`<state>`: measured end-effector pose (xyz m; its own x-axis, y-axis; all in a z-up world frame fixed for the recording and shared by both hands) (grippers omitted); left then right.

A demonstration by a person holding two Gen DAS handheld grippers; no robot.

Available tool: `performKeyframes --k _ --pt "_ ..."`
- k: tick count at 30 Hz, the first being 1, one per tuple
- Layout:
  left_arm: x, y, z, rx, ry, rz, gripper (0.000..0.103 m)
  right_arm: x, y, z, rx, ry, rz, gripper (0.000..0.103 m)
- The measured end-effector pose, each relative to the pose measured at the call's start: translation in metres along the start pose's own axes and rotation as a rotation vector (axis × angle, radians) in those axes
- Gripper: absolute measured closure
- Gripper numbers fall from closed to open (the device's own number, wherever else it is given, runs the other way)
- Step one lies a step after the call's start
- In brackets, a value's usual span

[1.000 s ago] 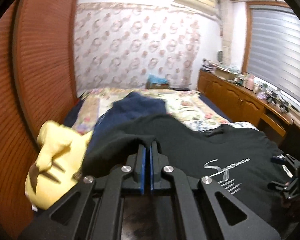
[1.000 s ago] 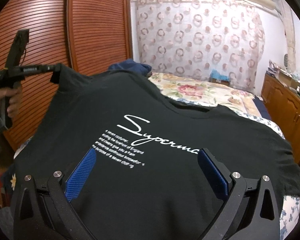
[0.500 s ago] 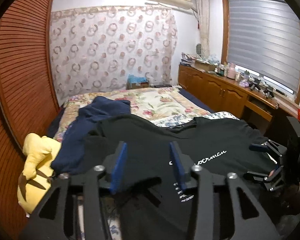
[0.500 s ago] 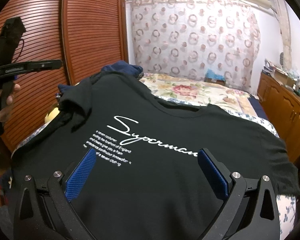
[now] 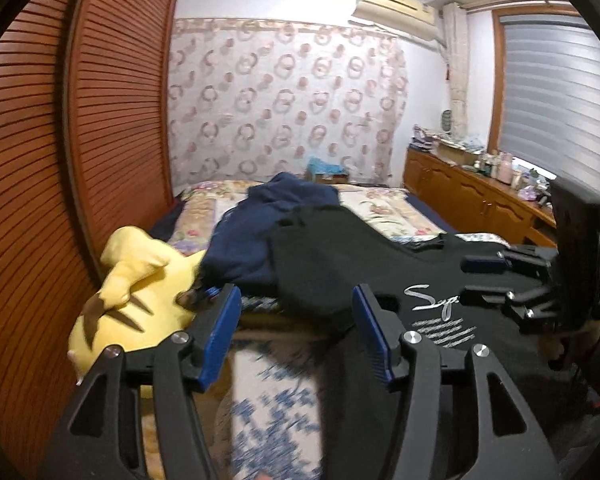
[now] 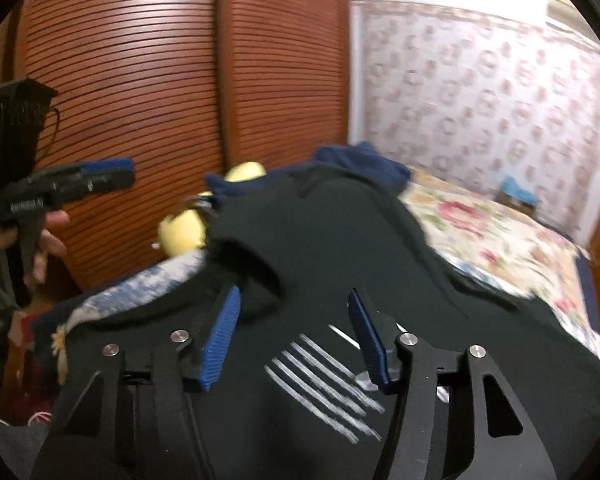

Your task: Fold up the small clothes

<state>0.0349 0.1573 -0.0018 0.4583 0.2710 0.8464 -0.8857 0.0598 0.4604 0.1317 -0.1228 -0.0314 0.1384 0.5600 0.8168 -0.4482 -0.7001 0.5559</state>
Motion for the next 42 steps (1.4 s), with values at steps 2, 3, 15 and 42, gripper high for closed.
performKeyframes --k 2,3,15,42 --pt "-0.006 0.002 -0.008 0.005 0.019 0.000 0.046 0.012 -0.015 -0.008 0.042 0.029 0.000 0.048" --pt "-0.008 0.002 -0.012 0.004 0.030 -0.002 0.046 0.018 -0.025 -0.013 0.061 0.046 -0.003 0.048" --pt "-0.029 0.006 -0.032 0.017 0.056 -0.031 0.045 0.049 -0.111 -0.055 0.102 0.262 -0.116 0.055" --pt "0.004 -0.054 -0.005 -0.047 0.038 -0.079 0.044 0.037 -0.094 0.098 -0.096 -0.127 -0.074 0.095"
Point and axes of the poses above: each gripper's, at about its wrist camera, not at the fingertips, and y roughly against the way its jaws point, z to its right, x to its top, the point moved 3 cm from there along -y, roughly the way its jaws point, and after that the axes turned 12 degrees about y, right-handed, at the moved point
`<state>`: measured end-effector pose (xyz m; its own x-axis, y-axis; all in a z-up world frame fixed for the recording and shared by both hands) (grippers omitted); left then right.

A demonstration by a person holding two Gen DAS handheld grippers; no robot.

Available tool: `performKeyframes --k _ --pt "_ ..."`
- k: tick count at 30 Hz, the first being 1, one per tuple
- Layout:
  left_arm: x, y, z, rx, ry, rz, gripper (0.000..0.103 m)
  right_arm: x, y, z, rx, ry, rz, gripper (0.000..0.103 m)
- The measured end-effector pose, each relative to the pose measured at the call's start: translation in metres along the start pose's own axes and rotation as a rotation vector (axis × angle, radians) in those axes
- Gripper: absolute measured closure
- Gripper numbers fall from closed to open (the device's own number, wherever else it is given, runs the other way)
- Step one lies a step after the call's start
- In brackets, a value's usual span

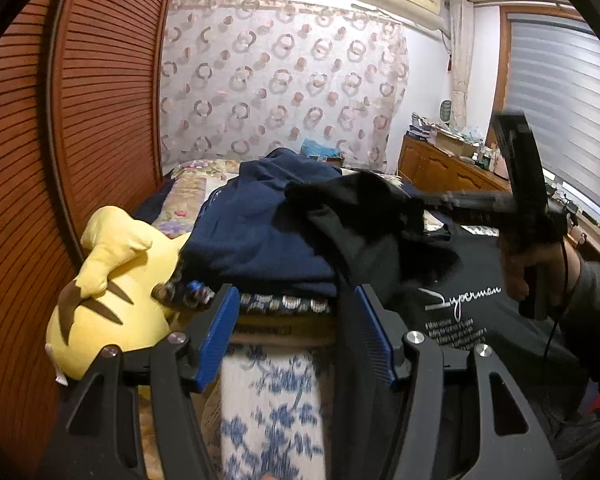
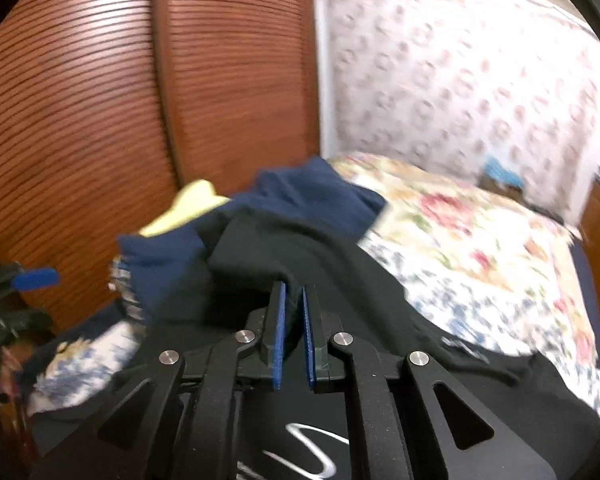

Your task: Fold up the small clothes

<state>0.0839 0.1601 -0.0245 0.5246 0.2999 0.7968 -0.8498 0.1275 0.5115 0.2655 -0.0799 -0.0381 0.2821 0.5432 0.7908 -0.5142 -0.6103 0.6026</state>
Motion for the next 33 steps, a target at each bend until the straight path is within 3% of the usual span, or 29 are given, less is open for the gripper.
performKeyframes --k 2,10,21,33 --pt "0.007 -0.011 0.001 -0.004 0.000 -0.016 0.044 -0.009 -0.005 0.011 -0.024 -0.016 -0.030 0.079" --pt "0.037 -0.058 0.014 -0.021 -0.022 -0.069 0.044 -0.020 -0.010 0.040 0.023 -0.045 -0.055 0.059" --pt "0.055 -0.087 0.038 -0.037 -0.070 -0.100 0.044 -0.043 -0.007 0.060 0.049 -0.055 -0.093 0.058" --pt "0.046 -0.094 0.083 -0.050 -0.093 -0.125 0.044 -0.098 0.073 0.116 -0.131 -0.139 -0.109 0.058"
Point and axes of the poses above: each gripper's, at about its wrist camera, not at the fingertips, and y roughly against the way its jaws point, z to its right, x to its top, the point moved 3 cm from there along -y, roughly the way its jaws point, and after that the axes turned 12 degrees about y, right-handed, at the moved point
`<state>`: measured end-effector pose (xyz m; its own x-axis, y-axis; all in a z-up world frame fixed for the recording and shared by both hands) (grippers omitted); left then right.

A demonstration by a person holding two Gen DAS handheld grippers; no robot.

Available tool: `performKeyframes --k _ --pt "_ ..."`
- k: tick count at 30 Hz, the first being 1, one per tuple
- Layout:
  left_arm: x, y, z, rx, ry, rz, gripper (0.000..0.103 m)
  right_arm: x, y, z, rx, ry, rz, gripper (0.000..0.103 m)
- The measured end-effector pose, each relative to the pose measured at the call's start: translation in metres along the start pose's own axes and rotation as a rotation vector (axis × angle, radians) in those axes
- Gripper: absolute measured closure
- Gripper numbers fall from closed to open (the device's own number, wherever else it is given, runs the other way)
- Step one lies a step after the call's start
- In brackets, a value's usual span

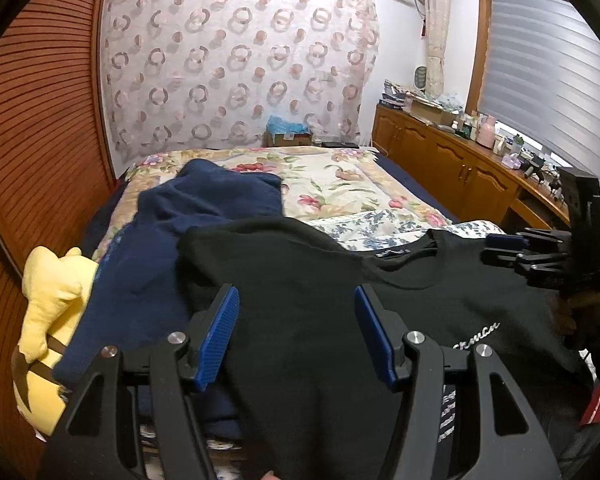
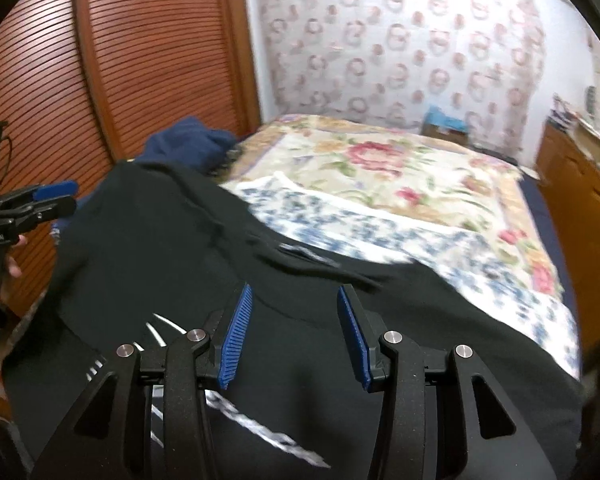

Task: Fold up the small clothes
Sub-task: 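Move the open right tool to the sleeve hem of the shirt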

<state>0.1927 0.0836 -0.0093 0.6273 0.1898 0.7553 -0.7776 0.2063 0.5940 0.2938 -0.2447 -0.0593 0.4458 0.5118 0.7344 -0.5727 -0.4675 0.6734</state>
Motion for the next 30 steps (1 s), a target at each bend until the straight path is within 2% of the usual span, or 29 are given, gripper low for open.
performKeyframes --k 7,11,19,22,26,30 --pt "-0.010 -0.020 0.022 -0.002 -0.004 -0.027 0.044 -0.046 0.038 0.051 -0.118 -0.101 -0.026 0.058" --pt "-0.021 -0.041 0.037 -0.014 -0.020 -0.073 0.044 -0.080 0.054 0.078 -0.176 -0.161 -0.067 0.046" --pt "-0.046 -0.074 0.075 -0.052 -0.097 -0.190 0.044 -0.158 0.094 0.129 -0.338 -0.266 -0.188 0.046" --pt "-0.052 -0.085 0.084 -0.054 -0.132 -0.224 0.044 -0.181 0.104 0.145 -0.374 -0.310 -0.226 0.046" --pt "-0.060 -0.097 0.095 -0.064 -0.187 -0.272 0.044 -0.201 0.117 0.157 -0.385 -0.363 -0.229 0.046" --pt "-0.065 -0.104 0.097 -0.057 -0.195 -0.296 0.044 -0.214 0.121 0.162 -0.391 -0.392 -0.244 0.046"
Point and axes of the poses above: each gripper's, at about its wrist camera, not at the fingertips, and y roughly against the way its jaws point, z to its right, x to its top, the point moved 3 cm from there along -y, roughly the way its jaws point, and after that the axes turned 12 degrees about y, right-handed, at the moved point
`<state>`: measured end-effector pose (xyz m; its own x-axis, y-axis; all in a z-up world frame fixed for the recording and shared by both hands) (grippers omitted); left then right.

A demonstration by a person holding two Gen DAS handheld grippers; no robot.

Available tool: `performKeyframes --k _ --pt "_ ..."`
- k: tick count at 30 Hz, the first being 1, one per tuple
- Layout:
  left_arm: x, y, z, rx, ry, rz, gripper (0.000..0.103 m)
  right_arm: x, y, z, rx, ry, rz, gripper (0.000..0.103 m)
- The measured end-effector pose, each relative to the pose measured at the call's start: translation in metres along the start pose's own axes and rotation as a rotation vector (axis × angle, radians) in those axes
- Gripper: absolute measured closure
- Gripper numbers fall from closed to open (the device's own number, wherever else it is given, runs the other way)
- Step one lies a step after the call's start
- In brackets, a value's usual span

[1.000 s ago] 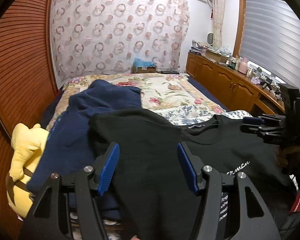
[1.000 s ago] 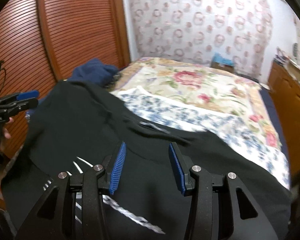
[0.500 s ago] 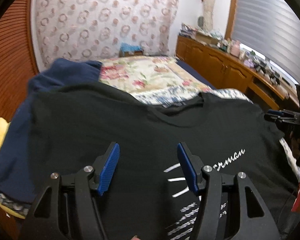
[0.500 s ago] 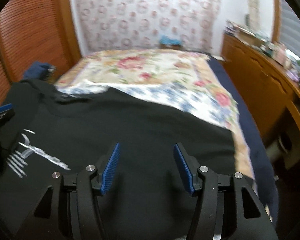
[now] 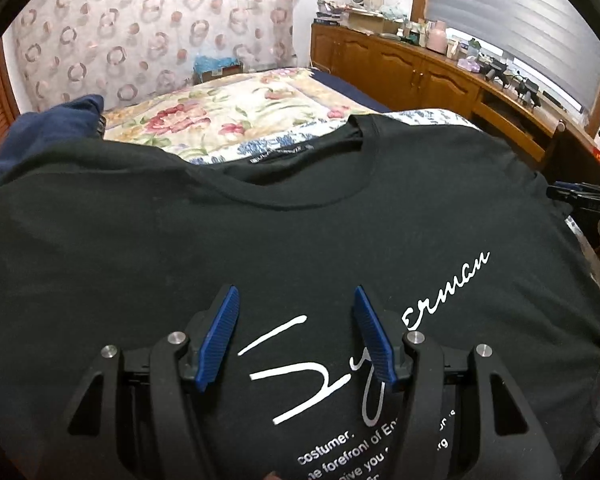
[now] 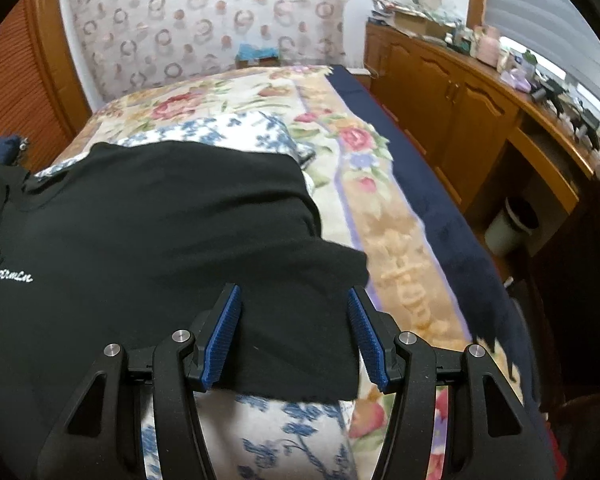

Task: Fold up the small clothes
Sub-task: 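Move the open right tool to the sleeve hem of the shirt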

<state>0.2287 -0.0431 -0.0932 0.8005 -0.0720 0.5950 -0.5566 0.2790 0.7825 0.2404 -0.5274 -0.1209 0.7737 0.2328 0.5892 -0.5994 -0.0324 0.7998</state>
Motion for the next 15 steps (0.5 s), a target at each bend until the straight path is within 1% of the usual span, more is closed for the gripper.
performKeyframes --k 2,4,6,7,9,10,11,15 --pt "-0.002 -0.002 0.000 0.003 0.000 -0.006 0.044 -0.003 0.000 0.002 -0.006 -0.010 -0.008 0.046" --pt "-0.003 -0.003 0.001 0.012 -0.010 -0.001 0.044 -0.006 0.001 0.004 0.008 -0.032 -0.007 0.046" --pt "-0.003 -0.002 0.004 -0.002 -0.022 -0.004 0.044 -0.006 -0.001 0.006 0.022 -0.045 -0.007 0.046" --pt "-0.003 -0.003 0.006 -0.008 -0.032 -0.008 0.042 -0.006 -0.001 0.007 0.035 -0.051 -0.007 0.046" --pt "-0.004 -0.006 0.009 -0.014 -0.044 -0.014 0.035 -0.006 -0.002 0.009 0.060 -0.068 -0.013 0.046" --pt "-0.004 -0.007 0.011 -0.022 -0.050 -0.020 0.028 -0.005 -0.004 0.012 0.074 -0.084 -0.018 0.046" --pt "-0.004 -0.008 0.012 -0.023 -0.058 -0.024 0.025 -0.006 -0.004 0.012 0.082 -0.092 -0.018 0.046" --pt "-0.003 -0.009 0.014 -0.019 -0.062 -0.029 0.020 -0.008 -0.005 0.014 0.106 -0.121 -0.012 0.046"
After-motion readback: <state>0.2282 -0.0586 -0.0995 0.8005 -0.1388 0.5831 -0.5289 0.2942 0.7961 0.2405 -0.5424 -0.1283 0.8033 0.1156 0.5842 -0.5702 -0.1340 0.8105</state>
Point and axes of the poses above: each gripper's, at about its wrist camera, not at the fingertips, and y roughly against the way its jaws point, z to its right, x to its top, the point moved 3 cm from there along -y, roughly the way its jaws point, and after that the axes turned 12 degrees about y, right-handed, at the moved point
